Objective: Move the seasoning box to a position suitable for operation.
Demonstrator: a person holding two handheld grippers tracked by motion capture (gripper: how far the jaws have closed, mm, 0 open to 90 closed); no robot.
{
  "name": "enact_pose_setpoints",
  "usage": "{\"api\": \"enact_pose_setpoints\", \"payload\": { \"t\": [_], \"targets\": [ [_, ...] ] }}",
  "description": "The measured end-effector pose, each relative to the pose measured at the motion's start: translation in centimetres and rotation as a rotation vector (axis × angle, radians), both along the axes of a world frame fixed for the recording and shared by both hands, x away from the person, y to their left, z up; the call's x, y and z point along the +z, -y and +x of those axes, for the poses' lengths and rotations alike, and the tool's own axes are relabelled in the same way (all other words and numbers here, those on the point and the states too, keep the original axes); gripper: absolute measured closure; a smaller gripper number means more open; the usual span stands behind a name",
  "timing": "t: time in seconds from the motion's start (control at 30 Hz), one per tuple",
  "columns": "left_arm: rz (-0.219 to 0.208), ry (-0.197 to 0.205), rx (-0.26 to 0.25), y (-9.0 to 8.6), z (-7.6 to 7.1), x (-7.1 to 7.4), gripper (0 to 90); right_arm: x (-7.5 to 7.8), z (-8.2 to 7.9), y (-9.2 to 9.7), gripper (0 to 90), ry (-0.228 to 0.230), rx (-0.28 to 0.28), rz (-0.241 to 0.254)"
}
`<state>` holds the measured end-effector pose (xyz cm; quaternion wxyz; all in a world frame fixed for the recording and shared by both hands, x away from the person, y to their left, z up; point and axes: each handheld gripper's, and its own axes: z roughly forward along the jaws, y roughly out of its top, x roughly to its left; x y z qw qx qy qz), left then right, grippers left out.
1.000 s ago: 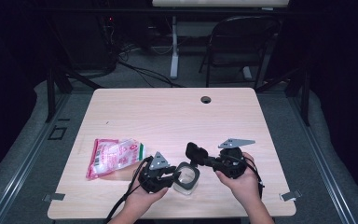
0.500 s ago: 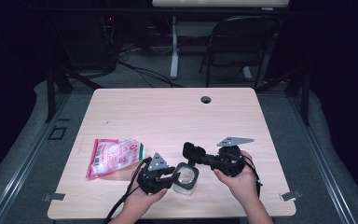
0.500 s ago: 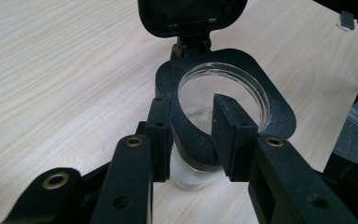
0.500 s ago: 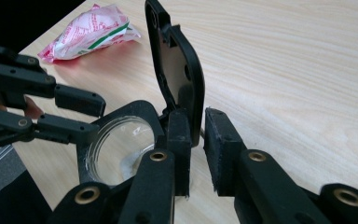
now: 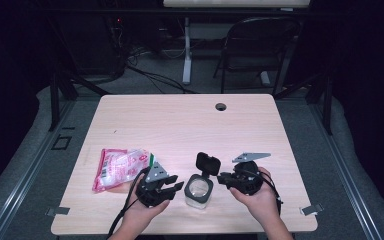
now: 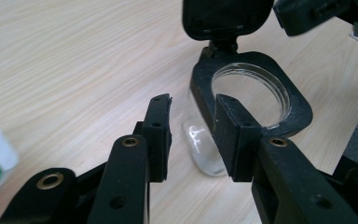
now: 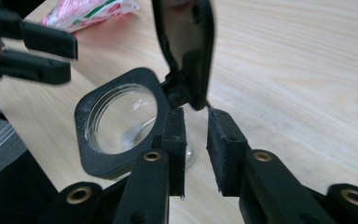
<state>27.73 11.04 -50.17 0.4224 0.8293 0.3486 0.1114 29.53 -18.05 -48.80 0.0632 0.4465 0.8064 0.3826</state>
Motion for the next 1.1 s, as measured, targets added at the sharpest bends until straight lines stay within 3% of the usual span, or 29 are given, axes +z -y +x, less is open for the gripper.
{"api": "enact_pose_setpoints", "payload": {
  "t": [0.2,0.47,0.53,0.7,0.93,1.1],
  "targets": [
    [-0.007,0.007,0.044,-2.6,-0.4,0.2,66.5,-1.0,-0.4,-1.5,83.4,-0.029,0.051,-0.036],
    [-0.012,0.015,0.092,-5.1,-0.8,0.1,66.4,-1.3,-0.4,-1.8,84.1,-0.025,0.045,-0.042],
    [-0.002,0.026,0.122,-6.3,-0.9,0.1,66.2,-1.4,-0.3,-1.7,84.7,-0.019,0.035,-0.038],
    [-0.024,0.017,0.192,-8.7,-0.9,-0.3,64.6,-1.5,0.1,-1.9,84.9,-0.010,0.024,-0.036],
    [-0.004,0.027,0.255,-10.7,-0.6,-0.7,59.8,-1.6,0.2,-1.9,83.4,-0.009,0.012,-0.033],
    [0.055,0.019,0.259,-10.9,-0.2,-1.6,53.1,-1.5,0.2,-1.7,81.8,-0.008,0.013,-0.024]
  ]
}}
